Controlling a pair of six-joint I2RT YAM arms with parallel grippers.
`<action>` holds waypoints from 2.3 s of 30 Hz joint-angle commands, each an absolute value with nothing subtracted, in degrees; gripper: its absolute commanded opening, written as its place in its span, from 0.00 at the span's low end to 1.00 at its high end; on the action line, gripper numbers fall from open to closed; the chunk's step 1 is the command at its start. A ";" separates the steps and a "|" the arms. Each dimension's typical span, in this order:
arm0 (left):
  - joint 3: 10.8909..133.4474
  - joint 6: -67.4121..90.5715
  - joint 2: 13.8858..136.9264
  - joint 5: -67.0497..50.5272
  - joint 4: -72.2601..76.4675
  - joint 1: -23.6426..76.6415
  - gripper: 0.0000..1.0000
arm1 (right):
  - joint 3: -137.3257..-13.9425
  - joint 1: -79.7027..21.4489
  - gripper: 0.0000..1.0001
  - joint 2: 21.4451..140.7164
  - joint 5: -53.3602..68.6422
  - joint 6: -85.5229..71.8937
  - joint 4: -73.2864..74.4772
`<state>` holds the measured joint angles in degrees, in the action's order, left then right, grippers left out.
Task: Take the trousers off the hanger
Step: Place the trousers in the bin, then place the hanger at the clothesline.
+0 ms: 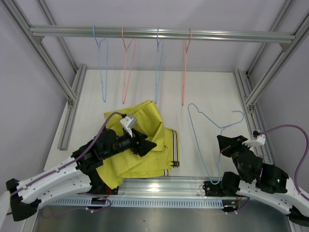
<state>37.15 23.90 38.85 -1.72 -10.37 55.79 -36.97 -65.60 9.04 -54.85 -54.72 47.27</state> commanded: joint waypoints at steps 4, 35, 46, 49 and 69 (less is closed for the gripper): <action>36.02 27.60 37.62 1.75 -8.35 55.72 0.94 | -39.02 -65.48 0.00 8.88 -55.90 -53.79 46.05; 15.47 49.29 32.16 16.08 -6.85 55.81 0.99 | -50.36 -65.57 0.00 15.03 -52.56 -44.30 46.23; 30.99 45.97 29.54 17.93 -18.79 58.44 0.99 | -64.06 -65.48 0.00 26.52 -54.93 -39.99 49.83; 40.48 43.16 29.53 18.99 -25.56 60.11 1.00 | -69.16 -65.57 0.00 30.40 -56.68 -38.41 53.78; 80.42 15.14 38.76 27.93 -35.87 60.82 0.99 | -99.75 -65.30 0.00 58.70 -59.84 -13.46 67.41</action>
